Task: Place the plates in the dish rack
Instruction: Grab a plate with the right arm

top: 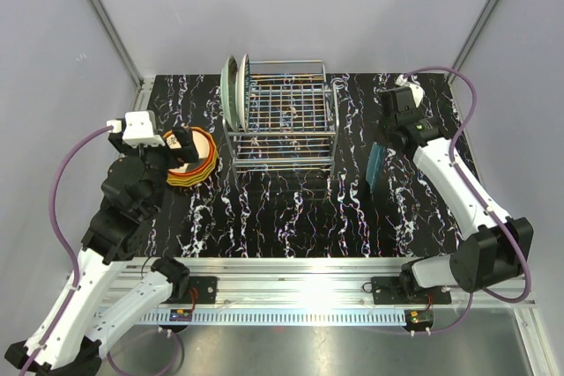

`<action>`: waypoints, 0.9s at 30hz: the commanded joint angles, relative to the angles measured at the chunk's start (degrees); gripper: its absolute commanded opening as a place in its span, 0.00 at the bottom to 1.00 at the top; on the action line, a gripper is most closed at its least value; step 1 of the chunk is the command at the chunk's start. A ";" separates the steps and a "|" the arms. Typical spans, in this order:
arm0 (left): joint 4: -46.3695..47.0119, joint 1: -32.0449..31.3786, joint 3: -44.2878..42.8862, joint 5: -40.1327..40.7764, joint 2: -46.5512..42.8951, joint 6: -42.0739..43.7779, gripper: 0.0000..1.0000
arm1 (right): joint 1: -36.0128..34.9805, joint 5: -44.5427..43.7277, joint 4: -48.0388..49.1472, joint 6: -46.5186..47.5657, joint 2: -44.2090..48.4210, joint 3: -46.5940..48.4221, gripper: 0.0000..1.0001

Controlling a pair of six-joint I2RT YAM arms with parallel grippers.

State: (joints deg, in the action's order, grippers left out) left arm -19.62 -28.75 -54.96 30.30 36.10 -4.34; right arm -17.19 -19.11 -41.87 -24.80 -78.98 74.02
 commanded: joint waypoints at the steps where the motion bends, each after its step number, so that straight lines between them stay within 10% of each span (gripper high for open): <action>1: 3.18 -0.43 -0.06 -0.33 -0.33 0.74 0.99 | 0.14 1.62 3.46 -1.83 4.36 2.71 0.00; 27: 3.71 -2.71 0.38 -0.07 -0.41 1.79 0.99 | 0.14 9.44 -2.69 -4.30 8.32 30.64 0.00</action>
State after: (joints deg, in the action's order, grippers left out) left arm -19.57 -31.05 -54.70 30.06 36.10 -3.38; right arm -17.19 -11.53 -51.24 -27.79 -71.20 97.01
